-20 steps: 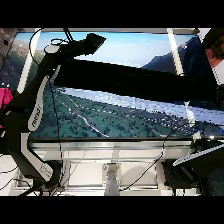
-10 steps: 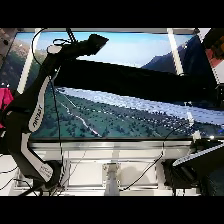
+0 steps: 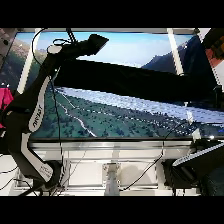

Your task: Fold the clothes and pants, and hang the long-sleeved shirts on hangers.

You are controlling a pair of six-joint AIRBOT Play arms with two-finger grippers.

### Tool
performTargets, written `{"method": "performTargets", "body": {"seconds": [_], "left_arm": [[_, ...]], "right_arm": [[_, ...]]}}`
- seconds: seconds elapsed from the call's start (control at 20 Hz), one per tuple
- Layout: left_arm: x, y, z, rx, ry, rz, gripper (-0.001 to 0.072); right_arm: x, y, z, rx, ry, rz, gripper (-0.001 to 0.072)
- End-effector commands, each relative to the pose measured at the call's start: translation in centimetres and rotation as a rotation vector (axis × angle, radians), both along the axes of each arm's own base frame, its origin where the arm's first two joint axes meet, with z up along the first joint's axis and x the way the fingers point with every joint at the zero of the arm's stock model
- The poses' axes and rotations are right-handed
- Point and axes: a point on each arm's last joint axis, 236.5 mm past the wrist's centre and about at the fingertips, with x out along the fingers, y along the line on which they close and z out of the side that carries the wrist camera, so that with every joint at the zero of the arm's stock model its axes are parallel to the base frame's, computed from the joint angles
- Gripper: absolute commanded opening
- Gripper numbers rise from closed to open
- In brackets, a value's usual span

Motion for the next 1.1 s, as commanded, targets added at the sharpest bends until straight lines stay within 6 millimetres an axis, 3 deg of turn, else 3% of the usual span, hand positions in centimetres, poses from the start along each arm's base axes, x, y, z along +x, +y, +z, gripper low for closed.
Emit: {"method": "performTargets", "body": {"seconds": [0.0, 0.35, 0.65, 0.85, 1.05], "left_arm": [[0.0, 0.0, 0.1, 0.000, -0.001, -0.001, 0.0357], [0.0, 0.0, 0.1, 0.000, -0.001, -0.001, 0.0357], [0.0, 0.0, 0.1, 0.000, -0.001, -0.001, 0.0357], [-0.2, -0.3, 0.1, 0.000, -0.001, -0.005, 0.0357], [-0.5, -1.2, -0.4, 0.002, 0.006, -0.021, 0.0356]], "right_arm": [[2.5, -0.7, 1.1, 0.005, -0.093, -0.071, 0.0714], [3.0, 0.9, -1.5, 0.036, -0.047, -0.044, 0.0714], [1.1, -1.7, -2.2, 0.002, -0.019, -0.090, 0.0714], [2.2, -2.5, -2.6, -0.037, -0.040, -0.119, 0.0713], [3.5, -1.1, -3.4, -0.039, -0.041, -0.092, 0.0707]]}}
